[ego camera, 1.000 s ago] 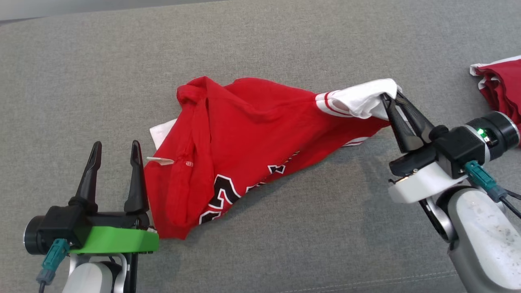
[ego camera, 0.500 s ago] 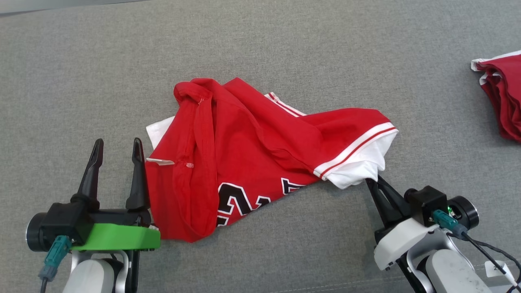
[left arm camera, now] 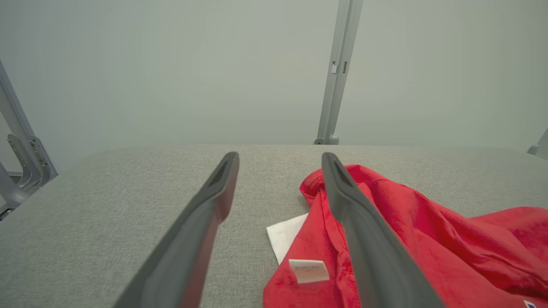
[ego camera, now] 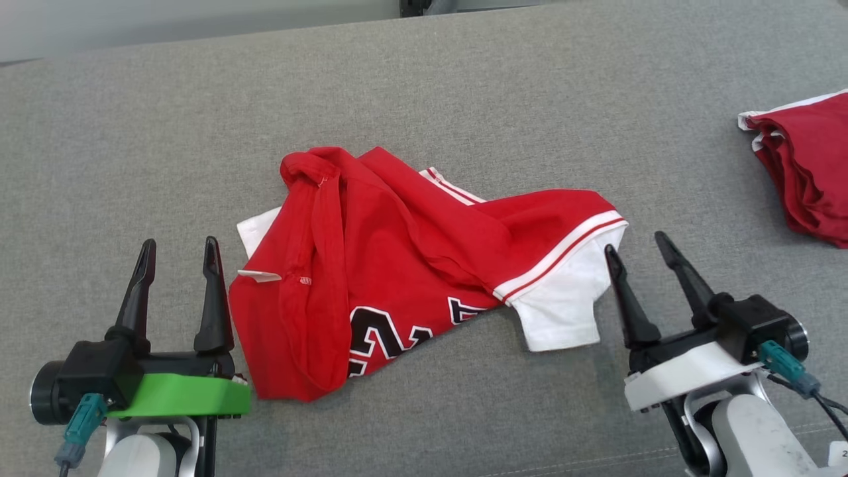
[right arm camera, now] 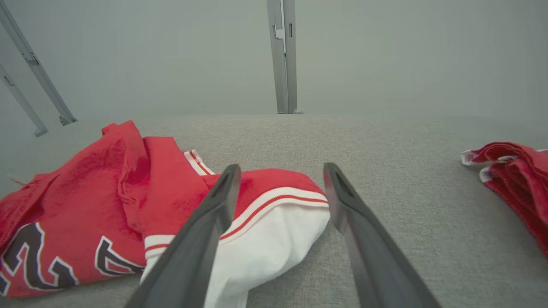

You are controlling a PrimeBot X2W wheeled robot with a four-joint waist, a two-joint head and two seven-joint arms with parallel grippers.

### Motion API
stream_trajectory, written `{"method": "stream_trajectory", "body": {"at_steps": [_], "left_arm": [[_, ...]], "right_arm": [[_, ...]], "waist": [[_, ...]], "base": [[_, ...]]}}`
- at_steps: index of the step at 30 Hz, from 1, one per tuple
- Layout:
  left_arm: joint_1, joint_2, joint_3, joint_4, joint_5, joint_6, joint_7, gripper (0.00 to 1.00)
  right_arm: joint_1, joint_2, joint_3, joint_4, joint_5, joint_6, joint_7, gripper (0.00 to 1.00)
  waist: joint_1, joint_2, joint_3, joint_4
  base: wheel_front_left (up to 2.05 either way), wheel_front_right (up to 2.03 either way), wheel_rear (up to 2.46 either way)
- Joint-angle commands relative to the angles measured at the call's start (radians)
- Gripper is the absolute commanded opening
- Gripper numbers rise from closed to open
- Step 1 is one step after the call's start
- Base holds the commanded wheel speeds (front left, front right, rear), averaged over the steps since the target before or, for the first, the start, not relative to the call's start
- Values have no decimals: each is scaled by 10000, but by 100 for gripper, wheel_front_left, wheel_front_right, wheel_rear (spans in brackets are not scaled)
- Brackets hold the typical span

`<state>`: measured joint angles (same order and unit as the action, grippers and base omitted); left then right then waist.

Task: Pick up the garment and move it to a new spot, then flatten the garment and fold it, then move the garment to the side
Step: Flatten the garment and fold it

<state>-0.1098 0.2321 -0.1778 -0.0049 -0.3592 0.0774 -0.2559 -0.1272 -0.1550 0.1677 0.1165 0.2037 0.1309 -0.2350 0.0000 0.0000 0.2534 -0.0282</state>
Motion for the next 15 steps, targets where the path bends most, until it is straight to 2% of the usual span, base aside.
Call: {"method": "stream_trajectory", "body": {"at_steps": [1, 8, 15], "left_arm": [[143, 75, 44, -50, 54, 80, 39, 100], [458, 191, 82, -190, 70, 253, 148, 100], [784, 297, 15, -375, 86, 376, 328, 100]], "right_arm": [[136, -36, -151, -227, 95, -4, -90, 100], [265, -97, -772, -1214, 27, -4, 32, 100], [648, -9, -925, -1684, -29, -4, 408, 100]], "waist": [[0, 0, -207, -86], [0, 0, -648, -176], [0, 0, -881, -154]], "base": [[0, 0, 0], [0, 0, 0], [0, 0, 0]]}}
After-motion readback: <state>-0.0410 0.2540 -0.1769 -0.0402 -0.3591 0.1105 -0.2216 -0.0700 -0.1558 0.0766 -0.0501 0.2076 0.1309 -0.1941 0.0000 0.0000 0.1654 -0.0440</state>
